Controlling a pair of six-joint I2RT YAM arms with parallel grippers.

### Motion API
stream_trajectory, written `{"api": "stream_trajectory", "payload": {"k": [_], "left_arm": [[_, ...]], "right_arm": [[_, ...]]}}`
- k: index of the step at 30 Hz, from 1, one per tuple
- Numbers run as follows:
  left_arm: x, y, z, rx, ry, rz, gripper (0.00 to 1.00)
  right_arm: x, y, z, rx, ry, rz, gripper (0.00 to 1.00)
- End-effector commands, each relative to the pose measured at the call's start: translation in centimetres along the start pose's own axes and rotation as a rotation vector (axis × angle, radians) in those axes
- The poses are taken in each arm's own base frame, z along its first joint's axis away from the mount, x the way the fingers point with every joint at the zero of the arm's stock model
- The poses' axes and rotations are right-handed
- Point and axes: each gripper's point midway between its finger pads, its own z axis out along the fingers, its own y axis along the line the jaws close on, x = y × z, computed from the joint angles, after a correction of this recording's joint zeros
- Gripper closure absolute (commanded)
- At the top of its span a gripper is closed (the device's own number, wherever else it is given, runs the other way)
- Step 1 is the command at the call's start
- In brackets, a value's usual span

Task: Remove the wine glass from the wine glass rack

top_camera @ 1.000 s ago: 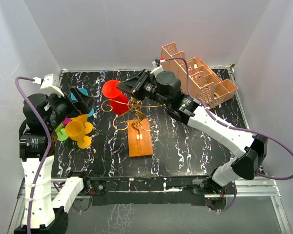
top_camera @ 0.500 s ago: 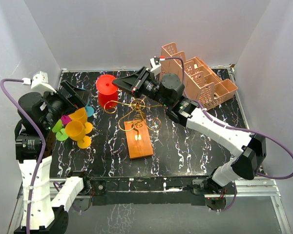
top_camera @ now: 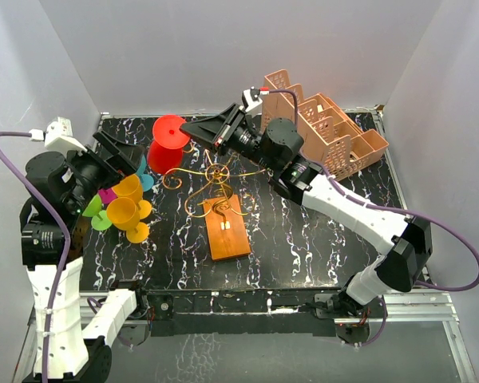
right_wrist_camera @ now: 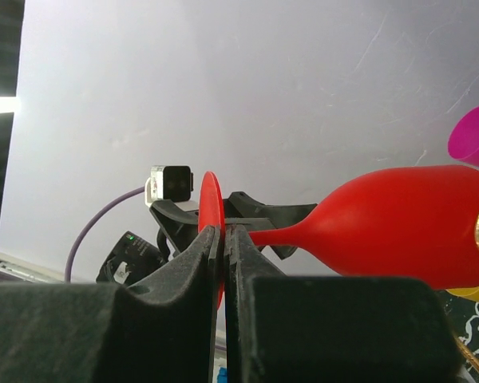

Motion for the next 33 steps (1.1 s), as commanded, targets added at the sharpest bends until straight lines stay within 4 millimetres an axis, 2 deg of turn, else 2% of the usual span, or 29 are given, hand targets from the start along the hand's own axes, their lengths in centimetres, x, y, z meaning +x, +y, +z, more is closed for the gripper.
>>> {"api": "stream_trajectory", "payload": {"k": [1,8,15,19,24,27,33], "left_arm": [[-1.4,-1.0,-1.0,0.016,-0.046,-0.002,0.03],[-1.8,-1.9,-1.3,0.042,-0.053,-0.021,0.03],[-1.5,-3.8,-1.3,0.145,-0.026,-0.051,0.03],[-0.7,-5.9,-1.0,0.273,0.021,-0.066,0.03],[-0.1,-9.5,-1.3,0.504,0.081,-0.089,0.03],[0.1,-11.5,-1.9,0.643,0.112,-0.105,0.03],[0.1,-14.7,-4.1,0.902,0.157,-0.144,0.03]], "right_arm": [[-1.6,7.5,-1.1,-0.196,-0.034,-0.040,0.92],[-2.0,10.8,-3.3,-0.276,-0.059,-0.057,0.92],[-3.7,12.7,-7.3,-0.288,-0.174,-0.111,0.92],[-4.9,13.2,-10.1,-0.268,-0.273,-0.163,0.92],[-5.9,13.3,-12.8,-0.259,-0.361,-0.175,0.92],[-5.8,13.6,-13.6,-0.277,-0.362,-0.145,0.92],[-4.5,16.1,-14.1,-0.404,-0.279,-0.080,0.92]]}}
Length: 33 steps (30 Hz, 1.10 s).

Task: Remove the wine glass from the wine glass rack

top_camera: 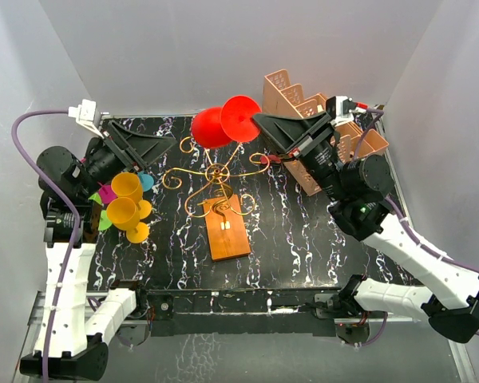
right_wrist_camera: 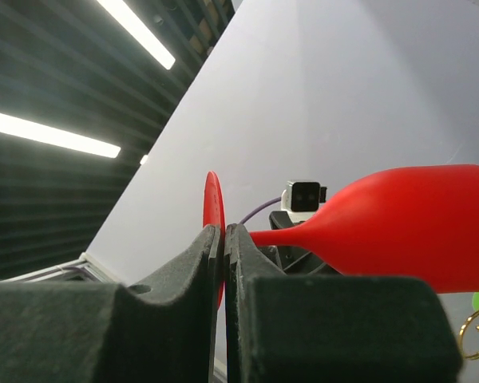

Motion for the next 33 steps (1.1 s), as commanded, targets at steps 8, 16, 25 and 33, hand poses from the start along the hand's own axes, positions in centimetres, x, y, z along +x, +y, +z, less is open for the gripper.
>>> {"api": "stream_trajectory", "payload": {"k": [8,16,25,33], "left_arm": [[1.0,-8.6,-2.1,0.504,0.077,-0.026,0.03],[1.5,-10.1,-3.0,0.602,0.101,-0.051,0.09],[1.5,-11.0,-3.6,0.634,0.086,-0.038,0.36],[1.4,-10.7,-3.4,0.624,0.073,-0.044,0.71]], "right_arm": [[0.5,4.8,0.0,-0.221,0.062,0.162,0.92],[1.1,3.7,0.4,-0.238,0.101,0.287,0.92],[1.3,1.3,1.0,-0.149,0.087,0.299,0.92],[1.2,-3.7,1.1,0.064,0.031,0.245,0.83]]}}
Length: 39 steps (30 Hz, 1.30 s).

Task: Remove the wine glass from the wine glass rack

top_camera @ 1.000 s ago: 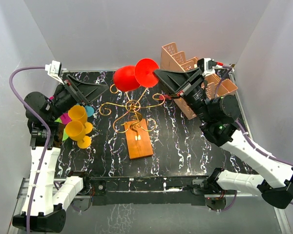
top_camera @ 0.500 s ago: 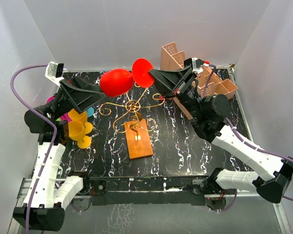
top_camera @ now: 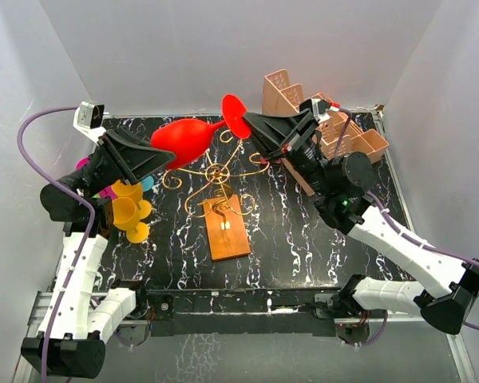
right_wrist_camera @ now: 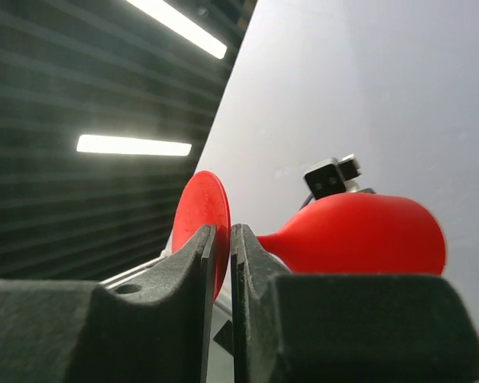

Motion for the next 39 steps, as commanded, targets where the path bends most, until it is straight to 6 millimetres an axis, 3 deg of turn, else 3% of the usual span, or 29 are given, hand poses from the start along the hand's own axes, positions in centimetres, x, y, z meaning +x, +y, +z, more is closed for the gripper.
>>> {"api": "stream_trajectory", "payload": {"k": [1,8,13,17,20,24,28,33,39], "left_arm": [[0.1,-2.0,0.0,0.053,-0.012,0.068,0.75],[-0.2,-1.4,0.2,-0.012,-0.014,0.108,0.99],[-0.7,-0.6,0.3,-0.106,-0.021,0.143,1.00],[-1.4,0.7,-0.1,-0.251,-0.046,0.185,1.00],[-2.7,2.3,-1.5,-0.450,-0.108,0.233,1.00],[-4.4,4.4,-5.3,-0.772,-0.209,0.292,1.00],[-4.9,5.4,-10.6,-1.064,-0.300,0.330,1.00],[-3.3,5.5,-17.0,-1.343,-0.360,0.332,1.00],[-0.7,4.2,-23.8,-1.625,-0.390,0.332,1.00]], "right_arm": [[-1.5,-3.4,-0.6,0.142,-0.076,-0.080,0.81],[-4.8,-4.6,-2.4,0.273,-0.240,-0.254,0.73],[-7.4,-4.3,-4.1,0.329,-0.366,-0.384,0.55],[-9.1,-3.3,-5.4,0.348,-0.448,-0.479,0.51],[-10.0,-2.4,-6.1,0.356,-0.495,-0.533,0.50],[-11.0,-1.8,-7.1,0.369,-0.546,-0.585,0.50],[-11.6,-1.4,-7.7,0.382,-0.576,-0.626,0.50],[-12.1,-1.0,-8.4,0.389,-0.599,-0.657,0.50],[-12.3,-1.6,-8.7,0.406,-0.606,-0.667,0.50]]}}
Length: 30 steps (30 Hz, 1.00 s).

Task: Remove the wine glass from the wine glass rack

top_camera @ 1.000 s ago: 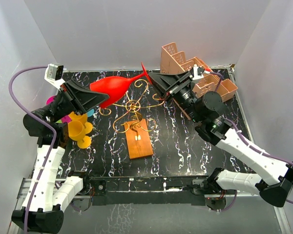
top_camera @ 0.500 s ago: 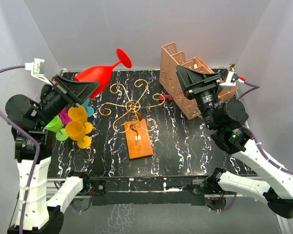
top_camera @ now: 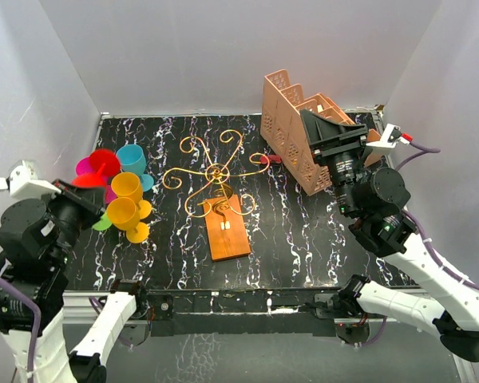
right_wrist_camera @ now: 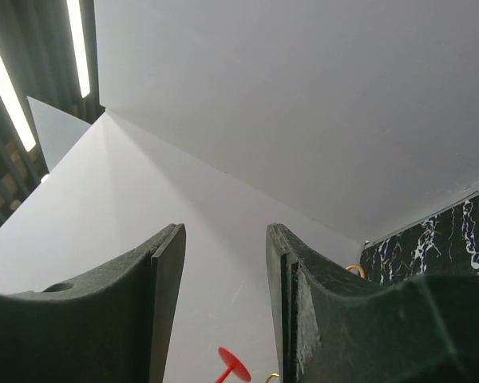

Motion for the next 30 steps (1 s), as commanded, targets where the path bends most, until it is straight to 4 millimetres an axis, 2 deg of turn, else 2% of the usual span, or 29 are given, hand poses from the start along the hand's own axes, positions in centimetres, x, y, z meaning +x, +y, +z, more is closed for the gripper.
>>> {"api": "stream_trajectory", "payload": {"k": [1,5,7,12,20,26,30], "left_arm": [[0.8,6.8,-3.3,-0.307,-0.011,0.078,1.00],[2.2,9.8,-4.7,-0.451,0.011,0.056,1.00],[3.2,11.6,-4.7,-0.539,0.022,0.037,1.00],[5.6,14.1,-3.5,-0.671,0.064,0.014,1.00],[9.5,15.7,-0.8,-0.747,0.198,0.006,1.00],[11.6,16.7,-1.5,-0.811,0.286,-0.002,1.00],[14.1,16.5,-1.4,-0.789,0.364,-0.068,1.00]], "right_arm": [[-0.9,0.2,0.0,-0.008,-0.038,-0.012,0.50],[-0.7,0.0,0.0,-0.005,-0.035,-0.020,0.50],[-0.7,-0.2,-0.1,-0.002,-0.036,-0.021,0.50],[-1.1,-0.5,-0.4,0.004,-0.048,-0.030,0.50],[-2.3,-0.7,-0.9,0.015,-0.084,-0.059,0.50],[-2.4,-1.0,-0.9,0.026,-0.094,-0.073,0.50],[-2.2,-1.3,-0.8,0.033,-0.092,-0.076,0.50]]}}
